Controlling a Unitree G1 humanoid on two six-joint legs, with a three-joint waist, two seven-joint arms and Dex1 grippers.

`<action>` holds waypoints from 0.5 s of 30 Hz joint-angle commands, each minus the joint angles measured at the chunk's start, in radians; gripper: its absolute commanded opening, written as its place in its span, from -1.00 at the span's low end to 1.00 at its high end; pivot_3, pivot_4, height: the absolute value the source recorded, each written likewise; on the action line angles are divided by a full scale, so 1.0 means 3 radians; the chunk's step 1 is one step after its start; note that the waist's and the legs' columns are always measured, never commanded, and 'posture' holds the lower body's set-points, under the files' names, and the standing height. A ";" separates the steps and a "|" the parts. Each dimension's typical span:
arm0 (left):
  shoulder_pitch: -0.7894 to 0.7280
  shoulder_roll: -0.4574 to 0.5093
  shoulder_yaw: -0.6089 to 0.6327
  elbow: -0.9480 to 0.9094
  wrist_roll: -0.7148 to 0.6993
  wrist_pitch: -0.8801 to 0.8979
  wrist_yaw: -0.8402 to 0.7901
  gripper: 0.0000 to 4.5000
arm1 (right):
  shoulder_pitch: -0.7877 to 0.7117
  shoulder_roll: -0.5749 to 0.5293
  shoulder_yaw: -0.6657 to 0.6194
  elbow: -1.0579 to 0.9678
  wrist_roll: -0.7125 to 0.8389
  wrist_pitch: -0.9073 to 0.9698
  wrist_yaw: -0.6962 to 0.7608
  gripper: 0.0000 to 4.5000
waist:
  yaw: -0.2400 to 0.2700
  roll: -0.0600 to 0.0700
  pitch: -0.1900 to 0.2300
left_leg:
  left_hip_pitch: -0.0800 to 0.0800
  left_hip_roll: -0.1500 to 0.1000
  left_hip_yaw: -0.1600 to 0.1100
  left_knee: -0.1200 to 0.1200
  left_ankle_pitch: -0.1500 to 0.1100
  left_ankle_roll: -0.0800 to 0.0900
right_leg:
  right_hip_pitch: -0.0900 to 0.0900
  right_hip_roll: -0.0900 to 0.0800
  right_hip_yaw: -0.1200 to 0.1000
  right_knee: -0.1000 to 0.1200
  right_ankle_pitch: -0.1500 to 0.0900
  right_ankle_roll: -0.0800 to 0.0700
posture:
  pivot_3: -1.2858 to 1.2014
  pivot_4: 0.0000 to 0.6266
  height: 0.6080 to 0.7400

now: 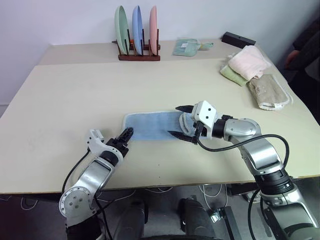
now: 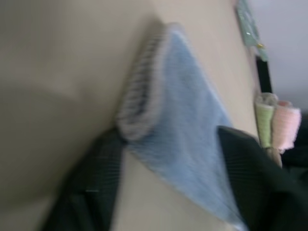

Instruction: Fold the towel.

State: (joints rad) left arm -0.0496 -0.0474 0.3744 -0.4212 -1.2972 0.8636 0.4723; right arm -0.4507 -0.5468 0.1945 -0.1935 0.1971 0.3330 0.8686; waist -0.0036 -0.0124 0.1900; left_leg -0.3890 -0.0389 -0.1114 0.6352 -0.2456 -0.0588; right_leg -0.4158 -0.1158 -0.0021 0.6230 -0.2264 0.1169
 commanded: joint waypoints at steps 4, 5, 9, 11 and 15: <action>-0.0098 0.0143 -0.0014 0.0071 -0.0051 -0.0219 -0.0039 -0.99 | 0.0089 0.0008 0.0010 -0.0338 0.0026 0.0110 -0.0057 1.00 | 0.0023 0.0000 0.0000 | -0.0002 0.0000 0.0000 -0.0002 0.0000 0.0000 | 0.0001 0.0000 0.0000 -0.0007 0.0001 0.0000 | 0.03 -0.52 1.00; -0.0094 0.0171 0.0024 0.0034 -0.0084 -0.0274 -0.0069 -0.99 | 0.0101 0.0005 0.0006 -0.0361 0.0030 0.0128 -0.0061 1.00 | 0.0027 0.0000 0.0000 | -0.0002 0.0000 0.0000 -0.0002 0.0000 0.0000 | 0.0001 0.0000 0.0000 -0.0008 0.0001 0.0000 | 0.03 -0.52 1.00; -0.0072 0.0388 0.0190 -0.0111 -0.0197 -0.0444 -0.0138 -0.99 | 0.0135 -0.0017 -0.0006 -0.0406 0.0031 0.0158 -0.0066 1.00 | 0.0028 -0.0001 0.0001 | -0.0002 0.0000 0.0000 -0.0003 0.0000 0.0000 | 0.0000 0.0001 0.0000 -0.0011 0.0002 -0.0002 | 0.03 -0.52 1.00; -0.0046 0.0604 0.0283 -0.0134 -0.0189 -0.0481 -0.0204 -0.99 | 0.0134 -0.0020 -0.0009 -0.0411 0.0031 0.0169 -0.0070 1.00 | 0.0027 -0.0001 0.0001 | -0.0002 0.0001 0.0000 -0.0004 0.0000 0.0000 | 0.0000 0.0001 0.0000 -0.0012 0.0002 -0.0002 | 0.03 -0.52 1.00; 0.0000 0.1289 0.0614 0.0001 -0.0092 -0.0520 -0.0515 -0.99 | 0.0113 -0.0020 -0.0016 -0.0390 0.0030 0.0174 -0.0074 1.00 | 0.0020 -0.0001 0.0001 | -0.0002 0.0002 0.0000 -0.0008 0.0000 0.0000 | -0.0001 0.0003 0.0000 -0.0014 0.0002 -0.0003 | 0.03 -0.52 1.00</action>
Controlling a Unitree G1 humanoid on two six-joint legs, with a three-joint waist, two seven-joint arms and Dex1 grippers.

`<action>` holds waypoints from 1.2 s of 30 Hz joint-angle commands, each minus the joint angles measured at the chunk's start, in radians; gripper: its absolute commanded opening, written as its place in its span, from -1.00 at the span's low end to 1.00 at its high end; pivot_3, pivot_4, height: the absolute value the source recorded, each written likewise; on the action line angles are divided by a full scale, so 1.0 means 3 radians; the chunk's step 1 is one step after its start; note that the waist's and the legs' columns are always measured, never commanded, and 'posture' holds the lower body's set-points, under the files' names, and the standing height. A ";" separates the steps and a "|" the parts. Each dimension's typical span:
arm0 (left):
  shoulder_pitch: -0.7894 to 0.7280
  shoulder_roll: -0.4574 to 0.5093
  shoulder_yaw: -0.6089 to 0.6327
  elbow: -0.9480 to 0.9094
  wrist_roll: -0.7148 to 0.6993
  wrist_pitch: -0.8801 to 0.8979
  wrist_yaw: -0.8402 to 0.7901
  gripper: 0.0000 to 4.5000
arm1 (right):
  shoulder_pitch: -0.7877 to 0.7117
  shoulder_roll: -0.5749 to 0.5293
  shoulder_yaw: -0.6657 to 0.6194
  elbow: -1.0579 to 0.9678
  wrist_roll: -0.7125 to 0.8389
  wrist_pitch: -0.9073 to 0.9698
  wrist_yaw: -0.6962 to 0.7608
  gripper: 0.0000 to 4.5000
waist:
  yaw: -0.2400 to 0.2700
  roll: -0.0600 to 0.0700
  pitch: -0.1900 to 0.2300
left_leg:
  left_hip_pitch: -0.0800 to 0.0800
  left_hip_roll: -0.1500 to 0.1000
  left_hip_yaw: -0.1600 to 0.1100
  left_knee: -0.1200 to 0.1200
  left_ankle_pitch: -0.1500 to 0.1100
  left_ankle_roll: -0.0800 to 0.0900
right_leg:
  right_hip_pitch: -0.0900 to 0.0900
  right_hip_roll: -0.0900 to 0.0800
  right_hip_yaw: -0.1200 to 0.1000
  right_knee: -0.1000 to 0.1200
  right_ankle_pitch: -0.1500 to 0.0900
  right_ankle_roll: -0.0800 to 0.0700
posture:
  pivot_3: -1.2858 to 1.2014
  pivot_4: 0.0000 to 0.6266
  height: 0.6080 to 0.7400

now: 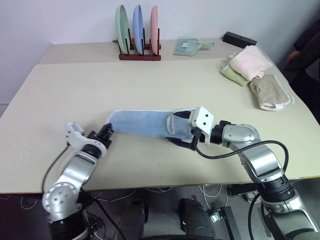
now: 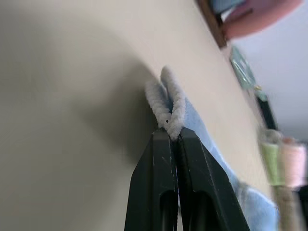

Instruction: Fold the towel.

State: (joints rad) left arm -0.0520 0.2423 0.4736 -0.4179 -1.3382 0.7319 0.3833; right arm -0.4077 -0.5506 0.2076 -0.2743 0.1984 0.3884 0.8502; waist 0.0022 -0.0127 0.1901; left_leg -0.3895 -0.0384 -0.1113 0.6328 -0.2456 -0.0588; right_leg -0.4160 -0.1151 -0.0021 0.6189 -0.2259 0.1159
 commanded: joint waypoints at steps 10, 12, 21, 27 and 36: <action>-0.0348 0.1307 -0.0235 -0.0243 0.0344 0.0133 -0.1275 -0.99 | -0.0106 0.0023 -0.0014 0.0035 -0.0050 -0.0097 -0.0023 1.00 | 0.0036 -0.0004 0.0002 | -0.0002 -0.0001 -0.0002 0.0000 0.0000 0.0000 | 0.0004 0.0000 -0.0002 -0.0007 0.0000 -0.0001 | 0.03 -0.52 1.00; -0.0499 0.1365 -0.0591 -0.0404 0.0466 0.0200 -0.1485 -0.99 | -0.0106 0.0028 -0.0015 0.0048 -0.0066 -0.0107 -0.0030 1.00 | 0.0030 -0.0004 0.0002 | -0.0003 -0.0002 -0.0001 0.0000 0.0000 0.0000 | 0.0005 0.0000 -0.0002 -0.0010 0.0000 -0.0001 | 0.03 -0.52 1.00; -0.0881 0.1308 -0.2148 -0.0382 0.1627 0.0302 -0.2173 -0.99 | -0.0006 0.0002 -0.0068 0.0091 -0.0200 -0.0153 -0.0180 1.00 | -0.0067 -0.0003 0.0003 | -0.0001 0.0002 -0.0001 -0.0009 0.0000 0.0000 | 0.0001 0.0004 0.0000 -0.0011 0.0006 0.0010 | 0.03 -0.52 1.00; -0.0922 0.1064 -0.2330 -0.0205 0.2020 0.0291 -0.2228 -0.99 | 0.0136 -0.0065 -0.0135 0.0042 -0.0229 -0.0149 -0.0231 1.00 | -0.0036 -0.0004 0.0004 | -0.0005 0.0002 -0.0002 -0.0006 0.0000 0.0000 | 0.0001 0.0005 -0.0001 -0.0012 0.0006 0.0010 | 0.03 -0.52 1.00; -0.0801 0.0684 -0.2191 -0.0258 0.2105 0.0431 -0.2190 -0.99 | 0.0167 -0.0174 -0.0197 0.0153 -0.0268 -0.0234 -0.0222 1.00 | -0.0049 -0.0005 0.0004 | -0.0004 0.0001 -0.0002 -0.0006 0.0000 0.0000 | 0.0002 0.0003 0.0000 -0.0012 0.0007 0.0012 | 0.03 -0.52 1.00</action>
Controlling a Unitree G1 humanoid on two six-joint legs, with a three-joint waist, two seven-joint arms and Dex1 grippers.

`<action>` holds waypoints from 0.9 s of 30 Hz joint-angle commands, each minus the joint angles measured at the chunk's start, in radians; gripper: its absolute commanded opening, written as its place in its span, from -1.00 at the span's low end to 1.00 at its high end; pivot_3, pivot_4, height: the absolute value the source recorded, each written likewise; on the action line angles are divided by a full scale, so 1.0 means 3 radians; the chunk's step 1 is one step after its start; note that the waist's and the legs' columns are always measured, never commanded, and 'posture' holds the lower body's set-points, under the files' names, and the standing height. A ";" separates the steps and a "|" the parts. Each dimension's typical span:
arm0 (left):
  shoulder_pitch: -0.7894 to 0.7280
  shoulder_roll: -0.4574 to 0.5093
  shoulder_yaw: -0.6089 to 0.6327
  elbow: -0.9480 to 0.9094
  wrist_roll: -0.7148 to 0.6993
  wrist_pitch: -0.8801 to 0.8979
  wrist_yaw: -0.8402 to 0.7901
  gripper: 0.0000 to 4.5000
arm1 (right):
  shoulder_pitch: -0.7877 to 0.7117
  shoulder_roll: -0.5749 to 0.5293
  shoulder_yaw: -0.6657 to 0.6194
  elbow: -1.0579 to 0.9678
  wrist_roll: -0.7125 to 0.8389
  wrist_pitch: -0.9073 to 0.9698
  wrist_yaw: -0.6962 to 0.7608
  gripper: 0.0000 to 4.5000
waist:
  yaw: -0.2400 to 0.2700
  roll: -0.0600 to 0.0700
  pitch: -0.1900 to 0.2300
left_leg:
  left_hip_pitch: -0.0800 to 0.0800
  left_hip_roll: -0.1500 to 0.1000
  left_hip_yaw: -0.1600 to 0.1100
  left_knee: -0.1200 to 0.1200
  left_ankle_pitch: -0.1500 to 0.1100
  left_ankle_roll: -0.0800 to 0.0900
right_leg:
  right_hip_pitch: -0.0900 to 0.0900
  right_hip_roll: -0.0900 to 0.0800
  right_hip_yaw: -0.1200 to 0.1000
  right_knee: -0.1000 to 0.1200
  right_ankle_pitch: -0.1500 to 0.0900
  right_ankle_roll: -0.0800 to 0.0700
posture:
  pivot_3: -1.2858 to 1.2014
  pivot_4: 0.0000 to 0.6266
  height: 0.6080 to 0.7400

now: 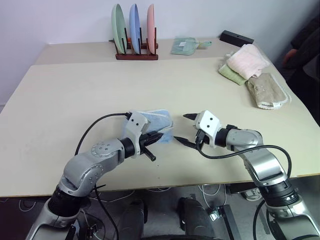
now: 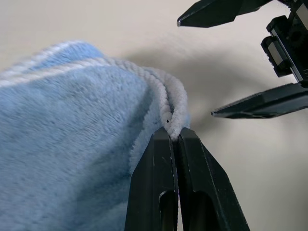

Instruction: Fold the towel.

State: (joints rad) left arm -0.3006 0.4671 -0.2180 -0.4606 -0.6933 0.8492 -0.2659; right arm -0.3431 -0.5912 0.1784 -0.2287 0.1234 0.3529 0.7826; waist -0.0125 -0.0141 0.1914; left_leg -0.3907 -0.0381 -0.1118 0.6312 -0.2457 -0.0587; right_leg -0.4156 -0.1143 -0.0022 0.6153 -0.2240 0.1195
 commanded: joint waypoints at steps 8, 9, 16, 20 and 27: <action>0.0359 0.0108 0.0742 -0.0504 -0.0435 0.0225 -0.0213 0.73 | -0.0134 -0.0186 -0.0224 0.0151 0.0027 -0.0196 0.0088 1.00 | -0.0010 0.0000 0.0000 | 0.0000 0.0000 0.0000 -0.0001 0.0000 0.0000 | 0.0000 0.0000 0.0000 0.0001 0.0000 0.0000 | 0.03 -0.52 1.00; 0.0483 0.0189 0.0948 -0.0587 -0.0585 0.0198 -0.0334 0.73 | -0.0139 -0.0198 -0.0268 0.0147 0.0073 -0.0171 0.0108 1.00 | -0.0016 0.0000 0.0000 | 0.0000 0.0001 0.0000 -0.0001 0.0000 0.0000 | -0.0001 0.0000 0.0000 0.0001 0.0000 0.0000 | 0.03 -0.52 1.00; 0.0744 0.0469 0.1805 -0.0492 -0.0700 -0.0039 -0.0358 0.13 | -0.0296 -0.0019 -0.0433 0.0057 0.0402 0.0113 0.0084 -0.46 | 0.0006 0.0001 0.0000 | 0.0000 0.0002 0.0000 0.0003 0.0000 0.0000 | 0.0001 0.0000 0.0000 0.0002 -0.0006 -0.0013 | 0.03 -0.52 1.00; 0.0467 0.0423 0.1532 -0.0256 -0.0171 -0.0220 -0.0103 -0.35 | -0.0444 0.0307 -0.0337 -0.0083 0.0595 0.0401 -0.0029 -0.97 | 0.0006 0.0000 0.0000 | 0.0002 0.0001 -0.0001 0.0003 0.0000 0.0000 | 0.0003 0.0001 -0.0001 0.0002 -0.0004 -0.0013 | 0.03 -0.52 1.00; 0.0223 0.0178 0.0583 0.0283 0.0768 -0.0635 -0.0121 -0.35 | -0.0556 0.0694 0.0270 0.0377 0.0106 0.0426 -0.0319 -0.97 | 0.0002 0.0001 0.0000 | 0.0002 0.0000 0.0000 0.0000 0.0000 -0.0001 | 0.0001 0.0001 0.0000 0.0000 0.0003 0.0001 | 0.03 -0.52 1.00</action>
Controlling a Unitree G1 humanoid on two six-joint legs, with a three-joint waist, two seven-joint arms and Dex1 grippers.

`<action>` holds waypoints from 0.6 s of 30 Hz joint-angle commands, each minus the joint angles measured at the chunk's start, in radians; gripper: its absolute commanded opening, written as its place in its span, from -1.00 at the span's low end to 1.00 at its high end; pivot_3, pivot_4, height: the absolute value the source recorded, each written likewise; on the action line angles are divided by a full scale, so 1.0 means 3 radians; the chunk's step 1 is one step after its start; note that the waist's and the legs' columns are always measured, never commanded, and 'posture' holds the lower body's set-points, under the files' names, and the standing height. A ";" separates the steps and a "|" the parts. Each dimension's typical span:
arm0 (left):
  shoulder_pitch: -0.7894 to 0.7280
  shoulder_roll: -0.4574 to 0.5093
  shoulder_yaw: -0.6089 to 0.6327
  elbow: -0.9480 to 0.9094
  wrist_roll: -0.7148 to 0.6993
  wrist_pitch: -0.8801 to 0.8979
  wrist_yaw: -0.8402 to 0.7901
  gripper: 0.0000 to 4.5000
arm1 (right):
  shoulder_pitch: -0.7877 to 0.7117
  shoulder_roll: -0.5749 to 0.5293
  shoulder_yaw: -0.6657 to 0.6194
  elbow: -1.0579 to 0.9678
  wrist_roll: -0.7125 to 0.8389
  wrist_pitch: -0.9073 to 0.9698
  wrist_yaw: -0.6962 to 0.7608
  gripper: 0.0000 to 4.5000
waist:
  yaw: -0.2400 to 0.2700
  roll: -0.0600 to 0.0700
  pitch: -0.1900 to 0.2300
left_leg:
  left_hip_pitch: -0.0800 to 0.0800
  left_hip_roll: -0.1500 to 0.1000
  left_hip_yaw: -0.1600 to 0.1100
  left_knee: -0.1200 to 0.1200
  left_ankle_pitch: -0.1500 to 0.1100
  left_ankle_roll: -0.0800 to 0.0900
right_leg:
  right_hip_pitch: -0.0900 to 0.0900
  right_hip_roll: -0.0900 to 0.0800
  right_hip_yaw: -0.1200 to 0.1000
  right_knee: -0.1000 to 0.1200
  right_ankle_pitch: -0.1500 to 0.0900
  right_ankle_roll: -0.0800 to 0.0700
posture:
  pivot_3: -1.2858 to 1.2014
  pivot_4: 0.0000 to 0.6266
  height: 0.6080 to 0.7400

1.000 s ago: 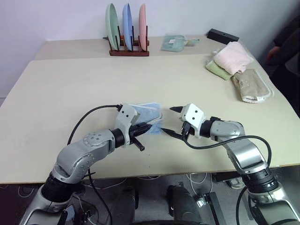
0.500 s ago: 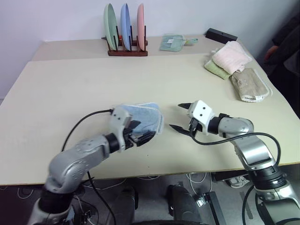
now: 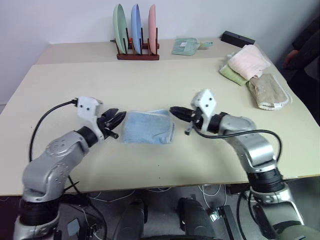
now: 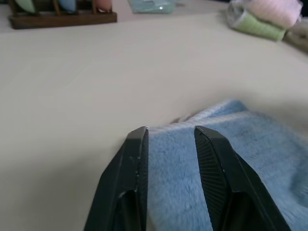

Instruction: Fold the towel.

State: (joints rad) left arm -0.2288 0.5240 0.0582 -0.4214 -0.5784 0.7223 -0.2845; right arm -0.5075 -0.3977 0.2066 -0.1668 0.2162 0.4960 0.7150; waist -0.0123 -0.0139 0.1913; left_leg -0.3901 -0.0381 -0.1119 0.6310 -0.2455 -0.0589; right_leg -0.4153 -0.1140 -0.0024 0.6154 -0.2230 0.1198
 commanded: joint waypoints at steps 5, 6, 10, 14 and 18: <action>0.0073 -0.0137 -0.0565 0.0546 0.0791 -0.0465 -0.0052 -0.35 | 0.0139 0.0134 0.0369 0.0495 -0.0416 -0.0201 -0.0174 -0.97 | -0.0008 0.0000 0.0000 | -0.0002 0.0000 0.0001 -0.0002 0.0000 0.0000 | -0.0006 0.0000 0.0000 0.0002 0.0000 0.0000 | 0.03 -0.52 1.00; 0.0113 -0.0191 -0.0534 0.0614 0.0821 -0.0528 -0.0033 -0.35 | 0.0157 0.0138 0.0394 0.0598 -0.0499 -0.0223 -0.0239 -0.97 | -0.0007 0.0002 -0.0001 | -0.0002 0.0000 0.0001 -0.0002 0.0000 0.0000 | -0.0008 0.0000 0.0000 0.0003 0.0000 0.0000 | 0.03 -0.52 1.00; 0.0263 -0.0300 -0.0394 0.0635 0.0836 -0.0682 -0.0077 -0.35 | 0.0208 0.0120 0.0349 0.0665 -0.0570 -0.0263 -0.0303 -0.97 | -0.0007 0.0003 -0.0005 | 0.0003 0.0001 0.0000 -0.0001 0.0000 -0.0001 | -0.0003 0.0000 0.0000 0.0008 0.0000 0.0000 | 0.03 -0.52 1.00; 0.0414 -0.0345 -0.0072 0.0441 0.0669 -0.0851 -0.0161 -0.36 | 0.0219 0.0102 0.0067 0.0371 -0.0241 -0.0105 -0.0171 -0.87 | -0.0007 0.0003 -0.0005 | 0.0005 0.0001 0.0000 0.0000 0.0000 -0.0001 | 0.0000 0.0000 0.0000 0.0007 0.0000 0.0000 | 0.03 -0.52 1.00; 0.0556 -0.0295 0.0371 0.0190 0.0425 -0.0887 -0.0255 -0.36 | 0.0164 0.0095 -0.0309 0.0028 0.0279 0.0471 -0.0063 -0.20 | -0.0005 0.0003 -0.0004 | 0.0000 0.0002 -0.0001 0.0000 0.0000 0.0000 | -0.0006 0.0000 0.0000 0.0009 0.0000 0.0000 | 0.03 -0.52 1.00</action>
State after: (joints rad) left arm -0.0592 0.4267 0.1217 -0.3061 -0.4238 0.4803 -0.3489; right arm -0.4428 -0.3704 0.1511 -0.0925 0.2432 0.5968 0.6851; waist -0.0138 -0.0129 0.1902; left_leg -0.3903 -0.0376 -0.1125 0.6309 -0.2454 -0.0591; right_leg -0.4174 -0.1139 -0.0023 0.6184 -0.2229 0.1199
